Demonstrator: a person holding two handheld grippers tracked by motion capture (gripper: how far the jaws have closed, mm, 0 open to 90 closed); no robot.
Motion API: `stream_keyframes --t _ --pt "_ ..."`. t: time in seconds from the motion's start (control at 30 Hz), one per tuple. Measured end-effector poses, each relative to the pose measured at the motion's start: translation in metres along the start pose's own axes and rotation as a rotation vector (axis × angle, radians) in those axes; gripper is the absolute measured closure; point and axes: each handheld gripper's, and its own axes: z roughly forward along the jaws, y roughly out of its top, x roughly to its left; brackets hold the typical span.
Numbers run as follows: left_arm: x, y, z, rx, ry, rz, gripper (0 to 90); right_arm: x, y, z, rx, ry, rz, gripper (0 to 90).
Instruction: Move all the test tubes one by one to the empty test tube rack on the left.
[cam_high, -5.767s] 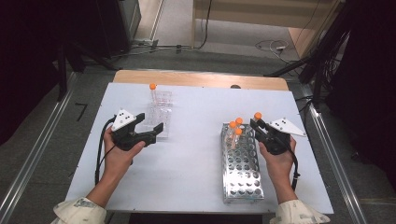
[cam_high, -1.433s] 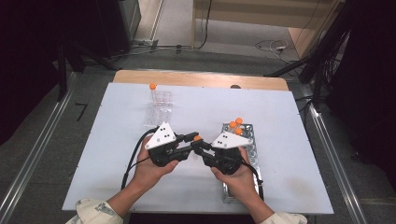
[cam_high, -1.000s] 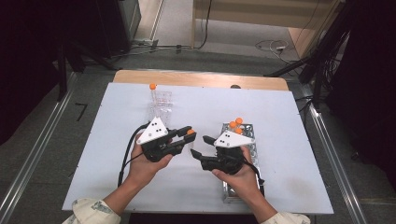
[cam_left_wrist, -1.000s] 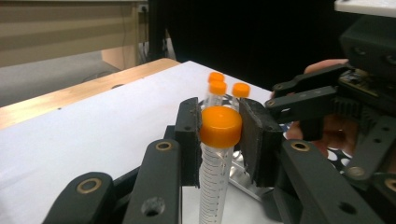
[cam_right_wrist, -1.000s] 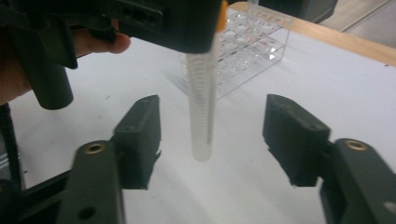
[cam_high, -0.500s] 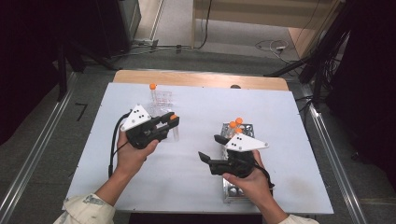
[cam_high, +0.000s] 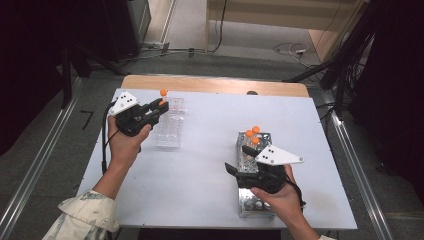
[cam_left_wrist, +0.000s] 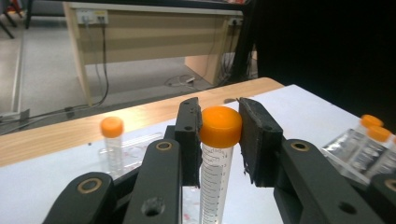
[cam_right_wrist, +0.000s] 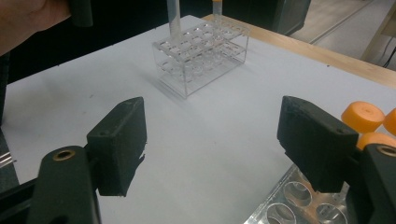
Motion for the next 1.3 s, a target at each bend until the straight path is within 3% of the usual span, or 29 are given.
stream_keyframes --t 0.27,0.73,1.3 --pt "0.014 0.002 0.010 -0.002 0.055 -0.023 71.0 -0.002 -0.003 -0.002 0.005 -0.005 0.004 23.1" --pt "0.030 0.013 0.035 -0.014 0.173 0.012 71.1 -0.003 -0.005 -0.005 0.008 -0.005 0.006 23.2" --pt "0.043 0.010 0.056 -0.039 0.216 0.008 71.0 -0.003 -0.006 -0.006 0.007 0.001 0.010 23.5"
